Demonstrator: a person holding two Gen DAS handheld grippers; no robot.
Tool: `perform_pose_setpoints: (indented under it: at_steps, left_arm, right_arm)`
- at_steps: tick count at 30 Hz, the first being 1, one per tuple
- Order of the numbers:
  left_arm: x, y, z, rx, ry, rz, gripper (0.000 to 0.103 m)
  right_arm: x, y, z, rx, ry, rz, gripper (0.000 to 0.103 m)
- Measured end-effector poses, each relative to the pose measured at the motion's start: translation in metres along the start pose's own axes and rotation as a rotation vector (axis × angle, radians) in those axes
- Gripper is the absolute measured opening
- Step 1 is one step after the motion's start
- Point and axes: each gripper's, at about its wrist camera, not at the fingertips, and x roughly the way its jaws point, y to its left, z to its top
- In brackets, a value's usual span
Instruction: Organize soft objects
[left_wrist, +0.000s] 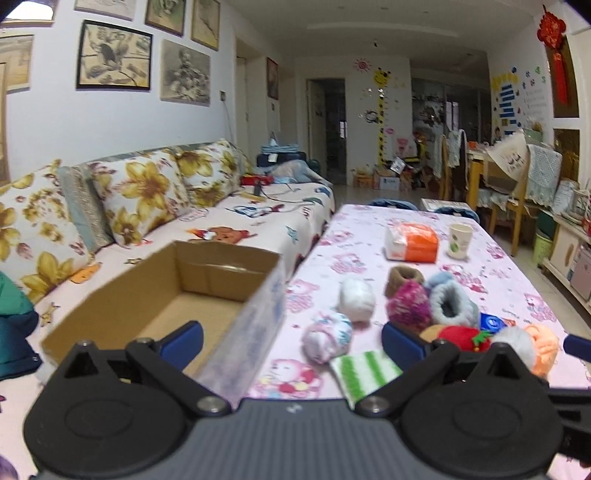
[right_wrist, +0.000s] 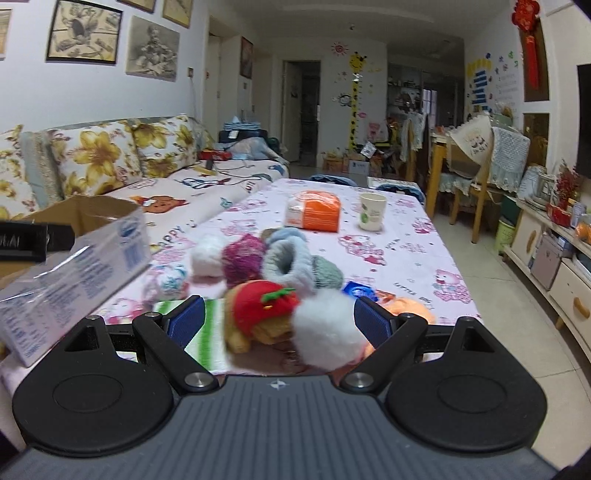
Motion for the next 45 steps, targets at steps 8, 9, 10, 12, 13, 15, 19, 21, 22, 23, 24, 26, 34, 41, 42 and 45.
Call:
perform_pose_setpoints:
  at_steps: [8,9,10,12,13,15,19,21,22,23,24,26,34,41,42,45]
  left_arm:
    - [-0.019,0.017,0.001,-0.012,-0.036,0.029,0.102]
    - [-0.021,0.018,0.001,-0.011,-0.040,0.031,0.102]
    - [-0.023,0.019,0.001,-0.010,-0.044,0.034,0.102]
    - [-0.027,0.021,0.001,-0.011,-0.050,0.036,0.102]
    - [-0.029,0.022,0.001,-0.013,-0.054,0.037,0.102]
    - [-0.031,0.024,0.002,-0.012,-0.059,0.040,0.102]
    - [-0.035,0.025,0.002,-0.009,-0.068,0.042,0.102]
    - [-0.035,0.024,0.002,-0.006,-0.070,0.037,0.102]
    - [-0.035,0.023,0.002,-0.004,-0.071,0.035,0.102]
    - [-0.034,0.022,0.002,-0.003,-0.072,0.031,0.102]
    - [-0.033,0.020,0.001,-0.001,-0.072,0.025,0.102]
    - [-0.030,0.015,-0.001,0.008,-0.069,0.009,0.102]
    - [-0.006,-0.014,-0.017,0.064,-0.037,-0.108,0.102]
    - [0.021,-0.050,-0.036,0.160,0.000,-0.222,0.102]
    - [0.024,-0.055,-0.040,0.169,0.010,-0.248,0.102]
    - [0.030,-0.071,-0.048,0.189,0.026,-0.319,0.102]
  right_arm:
    - [-0.016,0.013,0.000,-0.058,-0.021,0.053,0.103]
    - [-0.017,0.014,0.002,-0.061,-0.022,0.060,0.103]
    - [-0.018,0.014,0.002,-0.061,-0.024,0.068,0.103]
    - [-0.021,0.016,0.002,-0.069,-0.028,0.078,0.103]
    - [-0.024,0.018,0.001,-0.075,-0.032,0.085,0.103]
    - [-0.029,0.020,0.000,-0.079,-0.039,0.095,0.103]
    - [-0.031,0.019,-0.001,-0.091,-0.044,0.115,0.103]
    - [-0.031,0.017,-0.003,-0.094,-0.046,0.123,0.103]
    - [-0.031,0.016,-0.004,-0.095,-0.047,0.126,0.103]
    - [-0.030,0.016,-0.005,-0.095,-0.049,0.124,0.103]
    - [-0.029,0.013,-0.006,-0.094,-0.050,0.119,0.103]
    - [-0.026,0.005,-0.009,-0.082,-0.042,0.104,0.103]
    - [0.003,-0.045,-0.013,0.027,0.037,0.016,0.103]
    - [0.035,-0.085,-0.012,0.151,0.089,-0.051,0.103]
    - [0.039,-0.092,-0.013,0.174,0.094,-0.061,0.103]
    - [0.050,-0.107,-0.016,0.253,0.107,-0.073,0.103]
